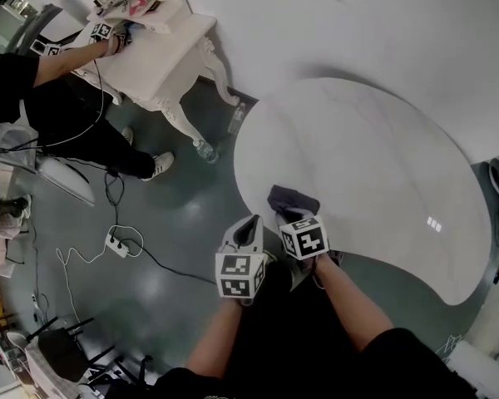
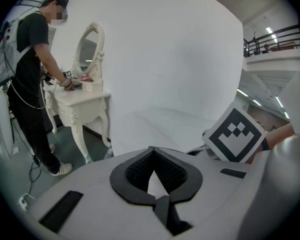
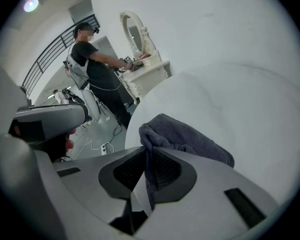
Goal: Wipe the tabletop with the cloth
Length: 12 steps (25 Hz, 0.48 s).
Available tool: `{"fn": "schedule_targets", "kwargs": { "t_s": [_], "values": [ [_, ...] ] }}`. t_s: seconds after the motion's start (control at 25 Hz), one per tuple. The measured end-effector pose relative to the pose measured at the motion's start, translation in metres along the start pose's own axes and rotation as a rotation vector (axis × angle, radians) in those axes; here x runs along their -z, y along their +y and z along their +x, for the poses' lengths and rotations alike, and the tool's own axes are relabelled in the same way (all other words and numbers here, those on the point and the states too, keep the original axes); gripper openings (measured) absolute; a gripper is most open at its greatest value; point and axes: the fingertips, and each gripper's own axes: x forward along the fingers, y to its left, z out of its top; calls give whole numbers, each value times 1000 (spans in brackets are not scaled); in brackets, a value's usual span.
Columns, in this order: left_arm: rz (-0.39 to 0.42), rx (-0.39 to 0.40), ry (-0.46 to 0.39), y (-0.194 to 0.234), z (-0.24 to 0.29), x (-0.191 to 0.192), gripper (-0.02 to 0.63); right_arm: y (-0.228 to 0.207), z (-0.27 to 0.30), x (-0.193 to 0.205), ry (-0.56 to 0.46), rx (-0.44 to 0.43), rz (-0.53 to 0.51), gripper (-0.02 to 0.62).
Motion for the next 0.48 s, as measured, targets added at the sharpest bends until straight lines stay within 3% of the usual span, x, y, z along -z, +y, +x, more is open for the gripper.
{"fn": "schedule_targets", "kwargs": {
  "t_s": [0.48],
  "values": [
    [-89,-104,56,39,-13,10,8,22,39,-47,12,-39,-87,41]
  ]
}}
